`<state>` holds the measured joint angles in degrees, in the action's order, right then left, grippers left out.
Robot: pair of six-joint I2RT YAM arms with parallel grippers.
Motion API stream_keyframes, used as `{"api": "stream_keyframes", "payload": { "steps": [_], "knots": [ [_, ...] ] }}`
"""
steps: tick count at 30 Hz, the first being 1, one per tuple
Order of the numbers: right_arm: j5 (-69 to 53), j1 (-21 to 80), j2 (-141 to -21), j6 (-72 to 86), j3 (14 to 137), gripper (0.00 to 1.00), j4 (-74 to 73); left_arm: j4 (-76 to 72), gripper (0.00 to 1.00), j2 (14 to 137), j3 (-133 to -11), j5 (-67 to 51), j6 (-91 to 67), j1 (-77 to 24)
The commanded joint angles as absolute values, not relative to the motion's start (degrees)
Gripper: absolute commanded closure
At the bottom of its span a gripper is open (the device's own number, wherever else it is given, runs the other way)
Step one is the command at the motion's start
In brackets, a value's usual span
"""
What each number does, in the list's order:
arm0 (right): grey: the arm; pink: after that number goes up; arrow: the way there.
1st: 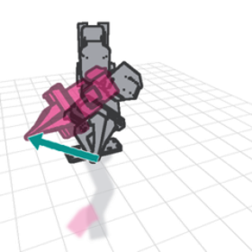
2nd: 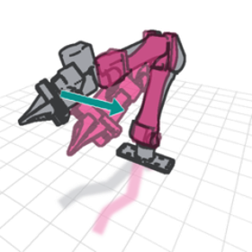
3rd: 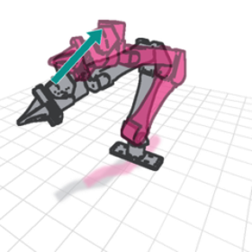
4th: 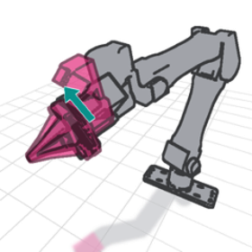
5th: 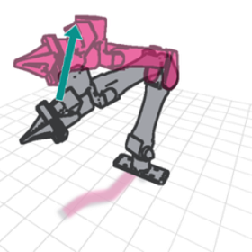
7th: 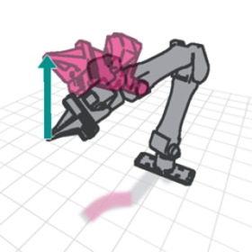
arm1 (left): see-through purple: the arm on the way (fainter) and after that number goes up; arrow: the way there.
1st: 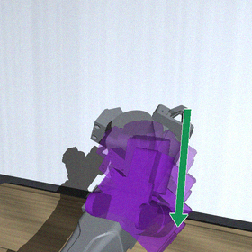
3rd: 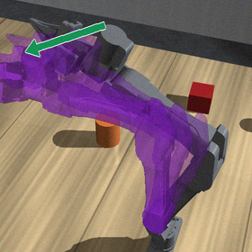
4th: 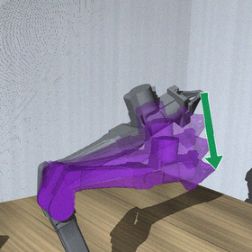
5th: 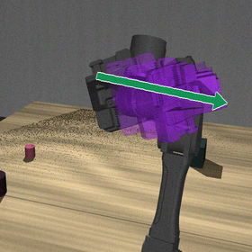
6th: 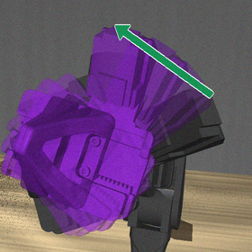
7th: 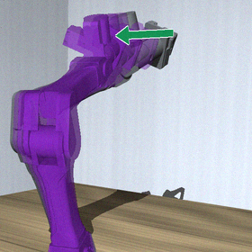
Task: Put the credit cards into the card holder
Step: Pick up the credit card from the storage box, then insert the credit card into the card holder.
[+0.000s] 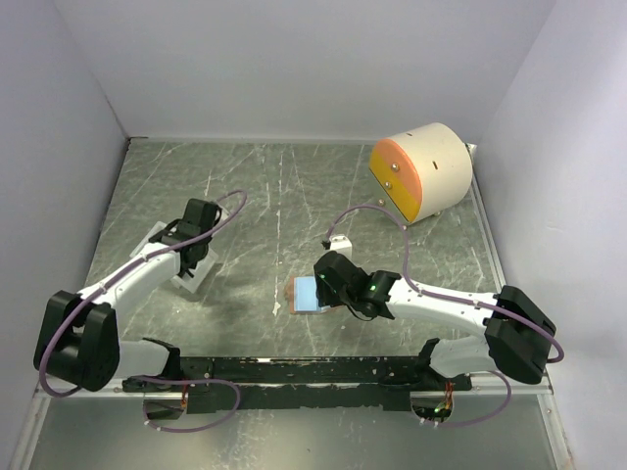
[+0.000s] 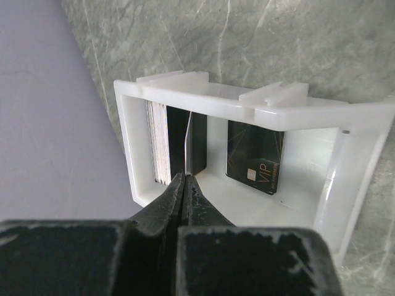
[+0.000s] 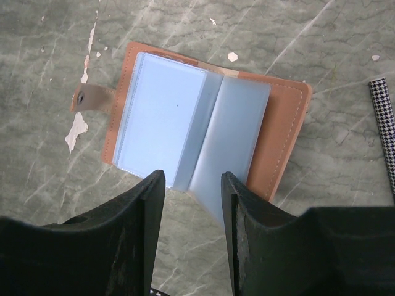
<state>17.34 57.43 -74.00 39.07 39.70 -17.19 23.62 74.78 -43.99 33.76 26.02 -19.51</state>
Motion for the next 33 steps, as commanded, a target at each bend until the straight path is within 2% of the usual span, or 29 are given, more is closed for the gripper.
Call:
{"api": "stream_keyframes", "payload": {
  "steps": [1,12,17,24,29,33],
  "knots": [
    [17.8,57.16,-73.85,39.89,39.73,0.58,-16.82,27.6,0.93,72.2,-47.52,33.16,21.4,-21.36],
    [17.15,57.16,-73.66,41.36,39.76,0.59,-17.35,30.6,0.93,63.34,-53.58,29.61,5.65,-21.59],
    [17.09,57.09,-73.74,41.82,40.14,0.61,-17.55,38.18,0.93,64.07,-61.06,24.9,-6.07,-21.56],
    [17.12,56.48,-73.58,42.35,40.11,0.65,-18.19,41.79,0.93,65.98,-64.93,4.77,-17.63,-21.62],
    [17.34,55.99,-73.05,42.93,39.35,0.66,-18.53,31.76,0.93,61.78,-57.46,-12.92,-26.84,-21.7],
    [16.62,55.56,-73.29,43.31,38.76,0.67,-18.07,21.31,0.93,57.85,-49.43,-22.27,-35.42,-22.33]
  ]
}}
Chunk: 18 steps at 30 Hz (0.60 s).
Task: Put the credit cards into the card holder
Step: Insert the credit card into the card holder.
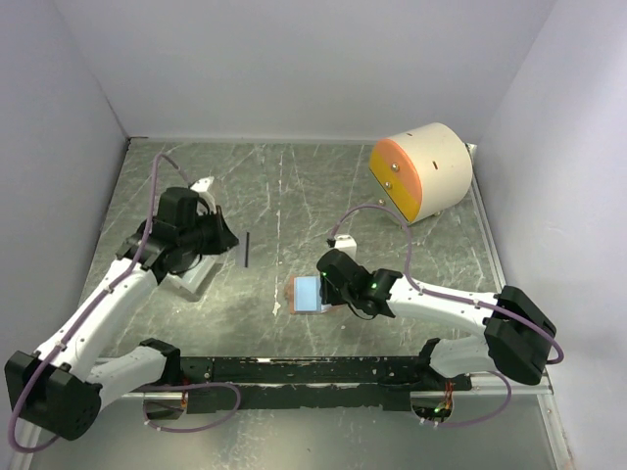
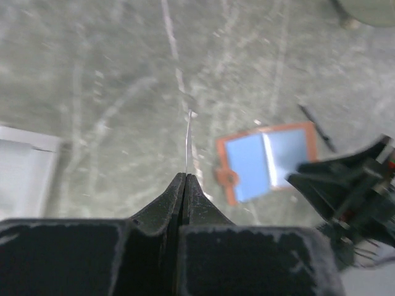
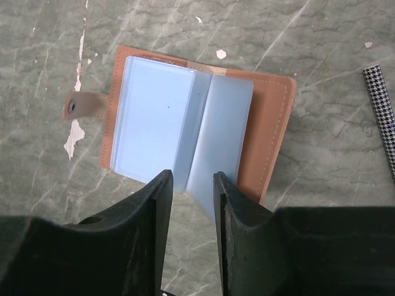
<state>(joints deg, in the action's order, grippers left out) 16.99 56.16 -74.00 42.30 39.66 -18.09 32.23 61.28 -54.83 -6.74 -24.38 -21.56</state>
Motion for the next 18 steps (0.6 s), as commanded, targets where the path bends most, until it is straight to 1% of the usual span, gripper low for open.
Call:
{"api": "stream_keyframes", "payload": {
  "steps": [1,5,10,14,18],
  "knots": [
    [16.76,55.5,-73.38,43.33,38.76,0.68,-18.22,19.55,0.93,57.34,-47.97,-23.8,-37.19,-22.59],
    [17.05,54.69,-73.05,43.05,38.26,0.68,-18.5,13.62,0.93,57.34,-44.38,-26.87,-42.72,-25.62],
    [16.33,52.87,-72.43,42.47,37.4,0.7,-18.2,5.91,0.93,59.12,-40.88,-23.91,-48.53,-32.14],
    [15.78,51.89,-72.26,42.32,36.72,0.72,-17.94,-0.25,0.93,63.8,-38.58,-23.18,-51.71,-35.42],
    [15.47,50.98,-71.54,42.11,35.79,0.77,-17.84,-6.45,0.93,68.8,-37.07,-22.59,-54.52,-38.0]
  ]
}}
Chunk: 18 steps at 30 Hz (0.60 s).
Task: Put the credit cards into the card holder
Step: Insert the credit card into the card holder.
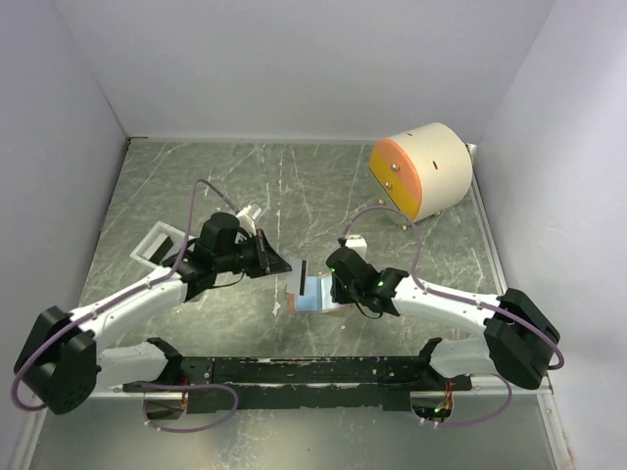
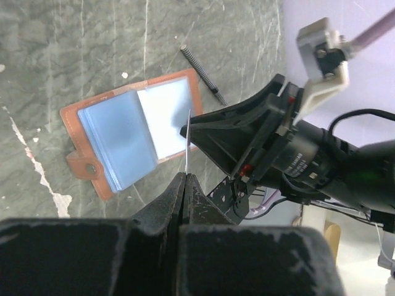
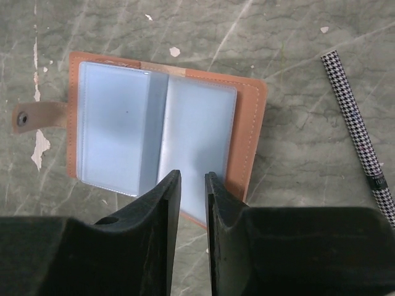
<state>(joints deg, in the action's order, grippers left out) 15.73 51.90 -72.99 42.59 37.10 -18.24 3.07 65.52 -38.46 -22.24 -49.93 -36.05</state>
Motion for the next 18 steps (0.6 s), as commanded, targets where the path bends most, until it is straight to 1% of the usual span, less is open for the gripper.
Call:
{"api": "stream_keyframes", "payload": {
  "steps": [1,10,18],
  "knots": [
    [15.47,50.69,-71.36,42.18,35.4,0.78,-17.79,-7.78,0.93,70.03,-36.89,-22.25,-55.14,-38.63],
    [13.8,49.11,-71.52,42.73,32.1,0.78,-15.02,-17.06,0.93,81.13,-35.86,-20.73,-58.97,-42.63],
    [13.33,47.99,-71.15,42.24,30.76,0.79,-14.37,-17.0,0.93,89.0,-37.17,-21.71,-56.55,-43.1]
  ]
}}
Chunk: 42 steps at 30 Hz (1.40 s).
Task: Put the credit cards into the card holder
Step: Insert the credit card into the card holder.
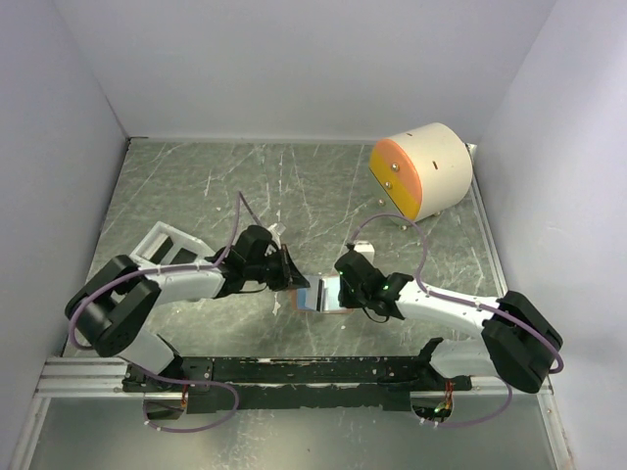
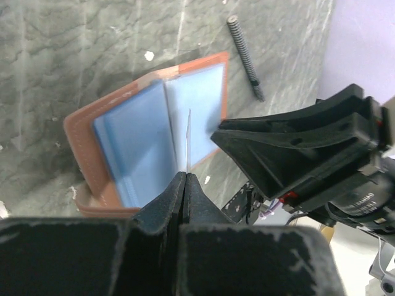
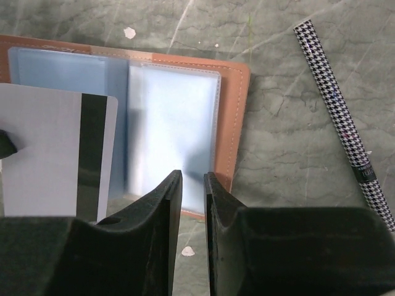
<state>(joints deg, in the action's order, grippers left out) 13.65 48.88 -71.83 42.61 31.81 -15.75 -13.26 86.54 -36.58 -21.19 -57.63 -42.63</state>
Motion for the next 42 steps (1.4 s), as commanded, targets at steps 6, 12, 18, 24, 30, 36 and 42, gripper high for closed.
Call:
{"api": "stream_keyframes", "payload": {
  "steps": [6,12,18,24,30,36,42],
  "knots": [
    [12.47,47.79,-70.86,42.34,29.72,0.8,-13.69,-18.61,0.93,92.81,-37.93,-22.51,-56.34,-43.24],
    [12.2,47.66,-70.42,42.45,29.16,0.8,-13.45,-17.81,0.93,95.2,-39.17,-22.6,-55.35,-43.24],
    [11.98,47.66,-70.39,42.47,28.71,0.8,-13.13,-17.84,0.93,96.89,-39.5,-22.09,-55.1,-43.24],
    [11.53,47.6,-70.4,42.63,28.31,0.8,-12.67,-17.48,0.93,97.97,-39.54,-20.53,-54.44,-43.24],
    [11.43,47.58,-70.08,42.96,27.87,0.8,-12.77,-16.45,0.93,98.76,-40.26,-18.78,-53.52,-43.24],
    [11.51,47.56,-69.7,42.99,27.73,0.8,-13.24,-15.94,0.93,99.31,-40.67,-16.97,-53.17,-43.24],
    [11.6,47.59,-69.21,43.11,27.87,0.8,-13.59,-16.7,0.93,98.8,-39.99,-15.74,-53.79,-43.24]
  ]
}}
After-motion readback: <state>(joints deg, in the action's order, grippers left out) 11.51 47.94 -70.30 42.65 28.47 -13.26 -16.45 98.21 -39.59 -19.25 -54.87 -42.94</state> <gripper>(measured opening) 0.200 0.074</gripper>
